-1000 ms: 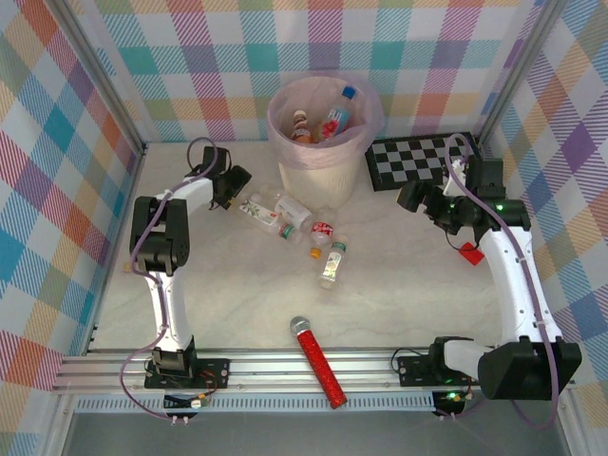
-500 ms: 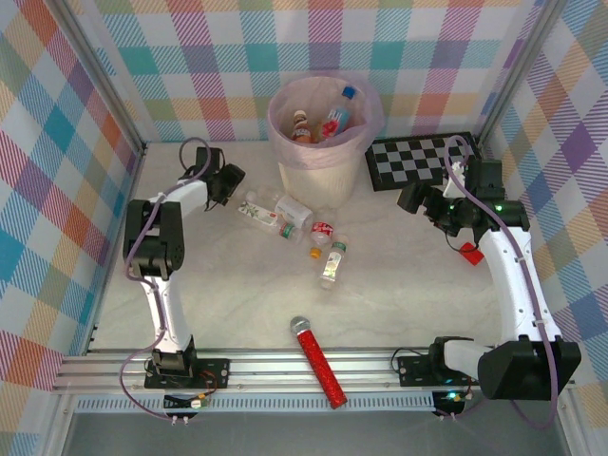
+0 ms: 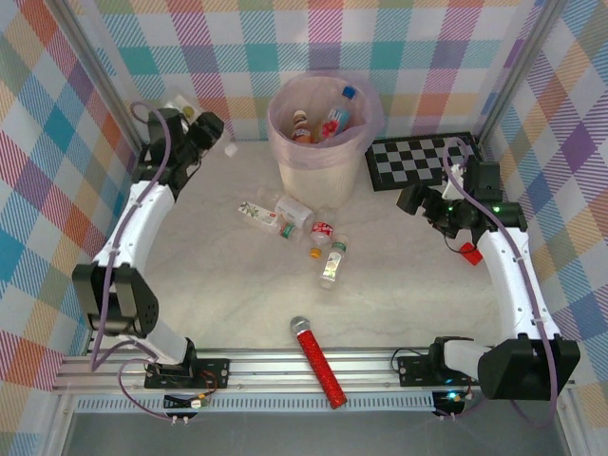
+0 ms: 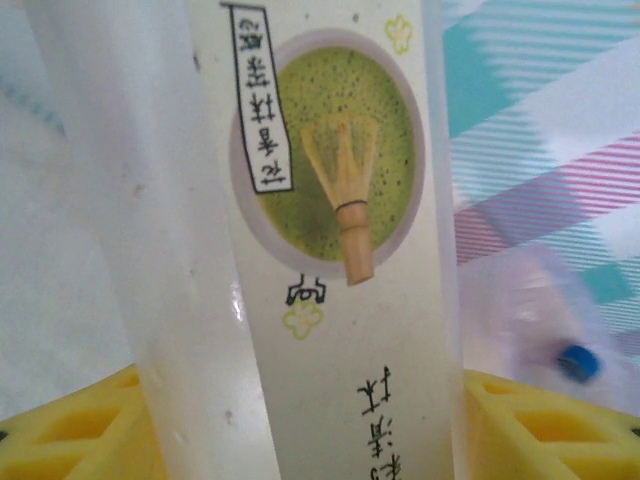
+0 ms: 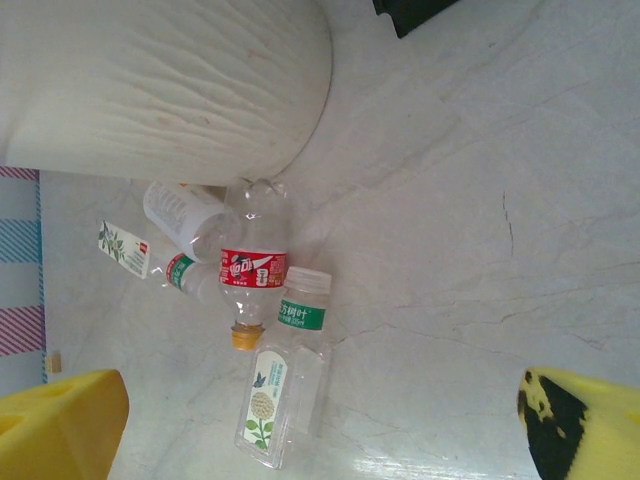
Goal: Put the plastic bottles in the bin
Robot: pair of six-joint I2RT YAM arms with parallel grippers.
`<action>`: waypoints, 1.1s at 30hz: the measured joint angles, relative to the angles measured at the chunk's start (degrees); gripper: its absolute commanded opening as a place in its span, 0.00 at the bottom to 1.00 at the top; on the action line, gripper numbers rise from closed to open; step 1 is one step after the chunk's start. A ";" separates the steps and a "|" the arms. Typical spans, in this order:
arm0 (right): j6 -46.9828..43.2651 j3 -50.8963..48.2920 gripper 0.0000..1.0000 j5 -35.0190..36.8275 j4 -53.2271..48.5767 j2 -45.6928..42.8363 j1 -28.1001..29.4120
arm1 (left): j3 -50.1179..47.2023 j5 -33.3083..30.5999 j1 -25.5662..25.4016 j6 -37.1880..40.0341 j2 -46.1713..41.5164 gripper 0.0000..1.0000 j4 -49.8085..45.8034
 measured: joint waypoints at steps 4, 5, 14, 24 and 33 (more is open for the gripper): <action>0.72 -0.94 1.00 -0.63 1.03 0.00 0.00 | 5.53 -0.66 -3.43 4.17 -1.97 0.48 0.04; 0.96 -1.33 1.00 -1.05 1.55 -0.07 0.00 | 7.50 -0.70 -4.96 5.55 -1.79 0.47 -0.07; 5.01 -7.54 0.99 -5.27 6.05 -3.76 0.00 | 20.59 -0.68 -16.55 13.20 5.79 0.46 -1.14; 6.43 -12.07 0.99 -6.43 6.67 -6.45 0.00 | 40.17 -0.68 -22.56 18.86 25.38 0.46 -12.07; 8.15 -15.50 0.99 -8.55 8.68 -7.45 0.00 | 44.59 -0.72 -23.76 20.33 32.65 0.65 -19.02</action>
